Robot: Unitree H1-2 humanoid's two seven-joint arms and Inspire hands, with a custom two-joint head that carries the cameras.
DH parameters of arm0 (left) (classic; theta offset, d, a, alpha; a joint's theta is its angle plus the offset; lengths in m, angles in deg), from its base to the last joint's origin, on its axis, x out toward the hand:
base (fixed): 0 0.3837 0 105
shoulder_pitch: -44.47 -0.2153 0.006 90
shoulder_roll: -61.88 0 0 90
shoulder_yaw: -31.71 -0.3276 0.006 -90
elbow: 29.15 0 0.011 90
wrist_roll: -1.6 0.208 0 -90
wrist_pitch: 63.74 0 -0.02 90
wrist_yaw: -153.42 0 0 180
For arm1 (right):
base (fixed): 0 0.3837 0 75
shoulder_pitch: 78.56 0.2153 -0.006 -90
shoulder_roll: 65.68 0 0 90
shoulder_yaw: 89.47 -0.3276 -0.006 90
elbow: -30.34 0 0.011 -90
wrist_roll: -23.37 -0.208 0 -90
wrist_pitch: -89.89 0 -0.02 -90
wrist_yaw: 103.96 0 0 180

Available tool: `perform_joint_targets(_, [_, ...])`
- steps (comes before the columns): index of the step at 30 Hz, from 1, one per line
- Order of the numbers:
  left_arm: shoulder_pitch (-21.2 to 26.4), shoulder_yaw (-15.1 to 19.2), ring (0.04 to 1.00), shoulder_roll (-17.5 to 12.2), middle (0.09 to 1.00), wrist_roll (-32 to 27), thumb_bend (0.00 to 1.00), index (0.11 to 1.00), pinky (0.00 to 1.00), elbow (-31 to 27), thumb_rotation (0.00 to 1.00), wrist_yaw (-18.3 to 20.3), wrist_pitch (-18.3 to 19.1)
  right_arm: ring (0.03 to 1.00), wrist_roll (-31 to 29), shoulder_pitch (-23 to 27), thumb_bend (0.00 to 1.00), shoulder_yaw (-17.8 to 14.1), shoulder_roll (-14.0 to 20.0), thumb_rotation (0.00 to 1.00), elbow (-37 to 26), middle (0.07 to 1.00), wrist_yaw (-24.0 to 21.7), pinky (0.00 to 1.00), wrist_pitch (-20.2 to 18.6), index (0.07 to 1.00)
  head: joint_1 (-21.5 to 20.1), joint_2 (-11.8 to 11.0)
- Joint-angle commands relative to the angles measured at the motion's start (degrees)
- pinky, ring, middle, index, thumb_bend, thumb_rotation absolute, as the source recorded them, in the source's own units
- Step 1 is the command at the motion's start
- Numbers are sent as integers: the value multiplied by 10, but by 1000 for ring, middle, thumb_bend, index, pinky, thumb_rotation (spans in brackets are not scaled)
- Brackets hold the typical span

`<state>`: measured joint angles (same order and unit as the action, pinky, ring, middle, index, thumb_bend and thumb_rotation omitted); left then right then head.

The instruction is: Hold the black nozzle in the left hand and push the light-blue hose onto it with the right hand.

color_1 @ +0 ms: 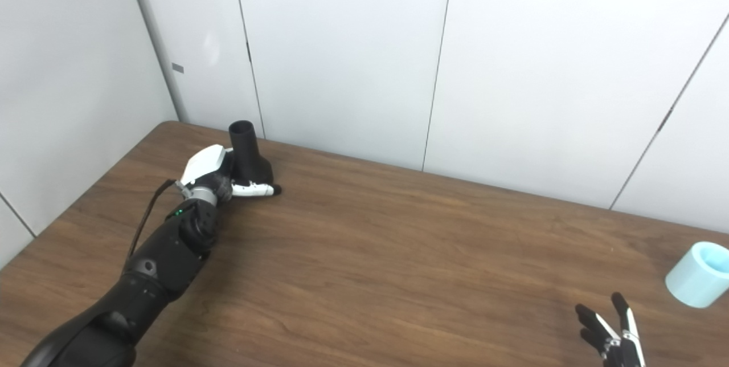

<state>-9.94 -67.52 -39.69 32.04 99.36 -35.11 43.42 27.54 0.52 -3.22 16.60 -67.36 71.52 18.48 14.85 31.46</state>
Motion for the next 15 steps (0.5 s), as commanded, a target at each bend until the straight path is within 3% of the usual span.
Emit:
perform_joint_targets(1, [36,-4,966,-3,909,2,1000,834,1000,-2,449,0,-7,862,-5,-37,673,17,-28,1000,50,837,10,835,1,1000,1,1])
perform_joint_targets(15, [42,-18,960,-4,892,9,951,772,1000,16,404,3,7,855,3,-41,644,18,-25,1000,44,829,9,822,0,1000,6,7])
